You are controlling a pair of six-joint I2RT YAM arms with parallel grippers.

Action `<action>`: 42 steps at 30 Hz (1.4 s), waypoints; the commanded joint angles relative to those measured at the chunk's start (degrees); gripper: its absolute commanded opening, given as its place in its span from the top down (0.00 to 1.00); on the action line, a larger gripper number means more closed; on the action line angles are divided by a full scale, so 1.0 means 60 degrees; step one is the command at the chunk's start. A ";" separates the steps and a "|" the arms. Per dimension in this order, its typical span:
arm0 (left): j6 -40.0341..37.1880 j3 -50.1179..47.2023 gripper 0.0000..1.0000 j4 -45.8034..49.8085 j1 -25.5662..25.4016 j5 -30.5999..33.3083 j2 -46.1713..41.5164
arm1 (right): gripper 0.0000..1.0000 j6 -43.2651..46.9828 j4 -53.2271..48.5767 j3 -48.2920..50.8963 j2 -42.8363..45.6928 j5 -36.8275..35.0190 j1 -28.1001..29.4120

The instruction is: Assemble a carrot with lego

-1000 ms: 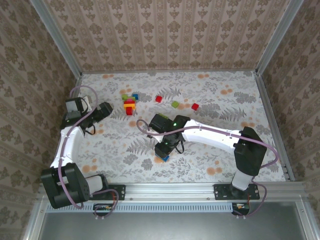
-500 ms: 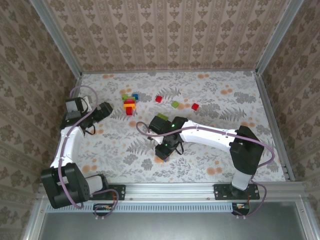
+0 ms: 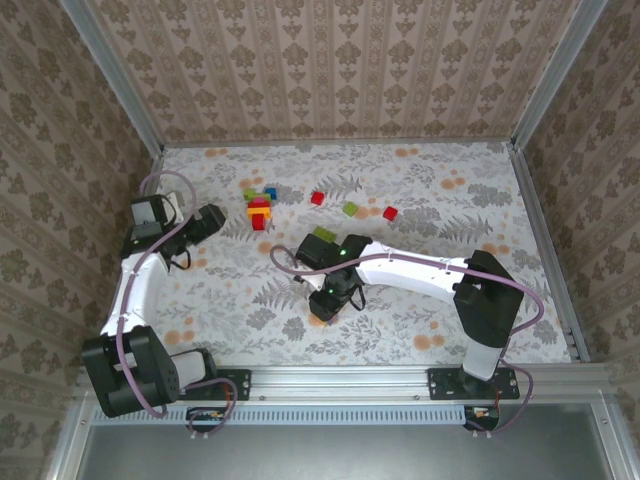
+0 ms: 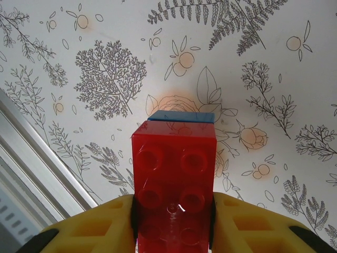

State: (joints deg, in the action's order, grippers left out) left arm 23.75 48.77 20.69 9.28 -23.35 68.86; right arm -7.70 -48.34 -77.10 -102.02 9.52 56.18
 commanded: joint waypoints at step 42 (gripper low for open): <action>-0.0215 0.0250 0.00 0.0068 -0.0078 -0.0062 0.0052 | 0.67 0.1007 -0.1387 -0.0393 -0.0812 -0.1073 0.0480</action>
State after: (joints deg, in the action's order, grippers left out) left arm 23.73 48.77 20.69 9.28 -23.35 68.86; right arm -5.21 -50.35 -79.46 -104.71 6.46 58.17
